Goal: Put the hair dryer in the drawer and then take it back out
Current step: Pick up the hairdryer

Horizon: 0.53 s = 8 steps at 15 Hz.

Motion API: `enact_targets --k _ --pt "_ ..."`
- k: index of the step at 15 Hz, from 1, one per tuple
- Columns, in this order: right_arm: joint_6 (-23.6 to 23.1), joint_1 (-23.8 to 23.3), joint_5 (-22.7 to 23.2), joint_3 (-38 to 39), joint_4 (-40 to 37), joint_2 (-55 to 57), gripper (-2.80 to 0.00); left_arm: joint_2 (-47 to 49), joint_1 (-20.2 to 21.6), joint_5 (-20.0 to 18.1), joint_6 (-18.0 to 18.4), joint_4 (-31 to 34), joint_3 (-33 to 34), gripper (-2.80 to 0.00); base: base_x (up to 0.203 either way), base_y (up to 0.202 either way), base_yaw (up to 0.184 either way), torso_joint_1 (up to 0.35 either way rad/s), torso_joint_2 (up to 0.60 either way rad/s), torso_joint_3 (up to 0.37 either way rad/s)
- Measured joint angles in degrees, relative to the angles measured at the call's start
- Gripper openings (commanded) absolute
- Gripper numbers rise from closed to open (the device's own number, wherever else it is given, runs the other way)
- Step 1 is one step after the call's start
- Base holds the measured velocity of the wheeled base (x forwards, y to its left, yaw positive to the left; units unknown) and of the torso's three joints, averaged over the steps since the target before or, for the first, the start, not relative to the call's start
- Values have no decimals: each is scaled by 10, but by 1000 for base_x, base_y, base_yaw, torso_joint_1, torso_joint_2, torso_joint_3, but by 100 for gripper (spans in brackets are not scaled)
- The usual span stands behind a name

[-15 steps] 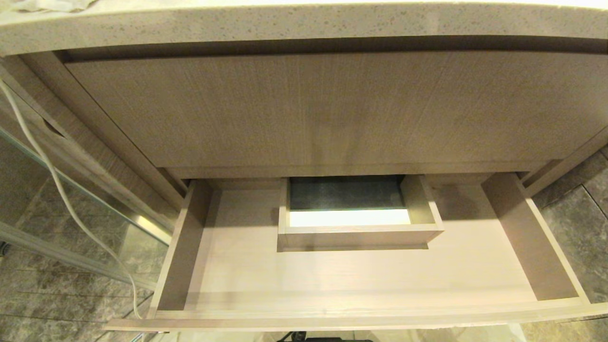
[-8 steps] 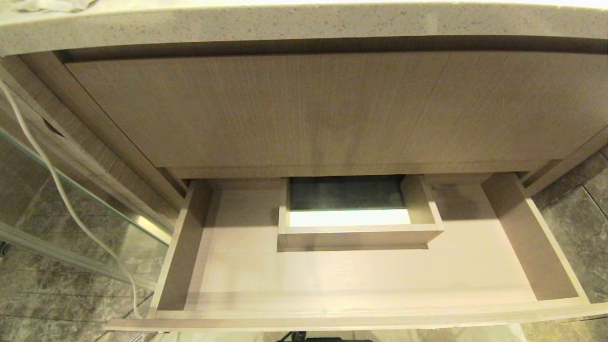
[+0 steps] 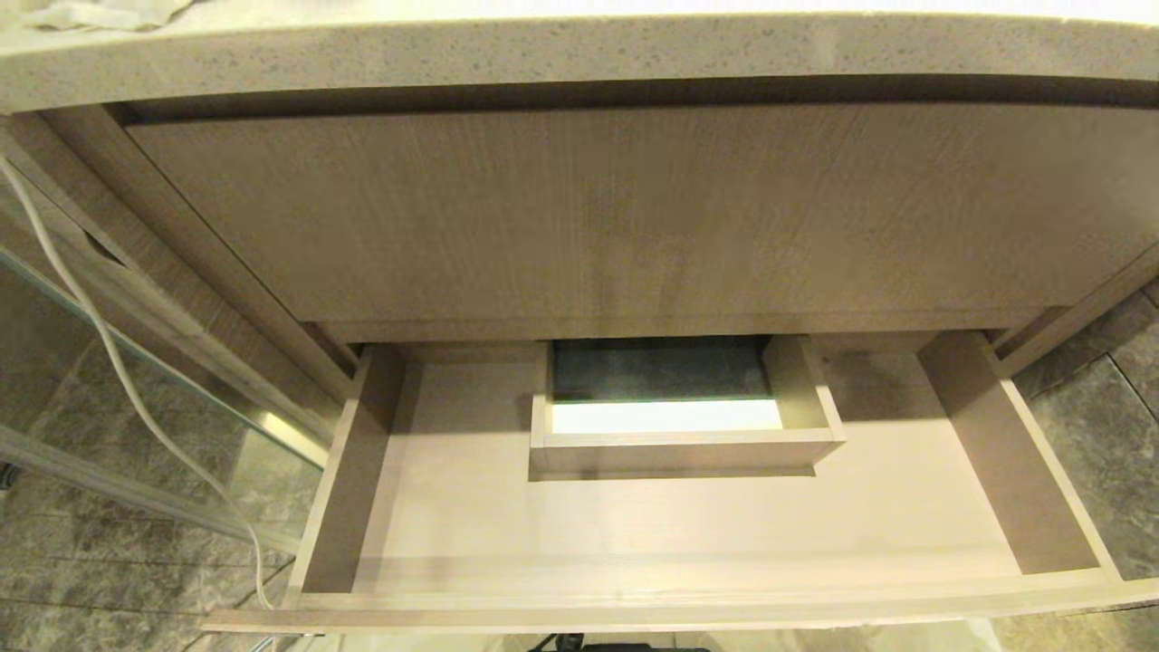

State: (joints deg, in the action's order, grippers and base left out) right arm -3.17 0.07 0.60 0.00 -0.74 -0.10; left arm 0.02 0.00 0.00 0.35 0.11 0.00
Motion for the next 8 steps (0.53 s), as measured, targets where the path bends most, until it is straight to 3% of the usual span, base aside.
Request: enact_targets --k 4,8 --pt "0 0 0 0 0 0 -280 0 0 0 0 0 0 -280 0 0 0 253 -468 -196" --pt "0 0 1 0 0 0 -280 0 0 0 0 0 0 -280 0 0 0 112 -490 -216"
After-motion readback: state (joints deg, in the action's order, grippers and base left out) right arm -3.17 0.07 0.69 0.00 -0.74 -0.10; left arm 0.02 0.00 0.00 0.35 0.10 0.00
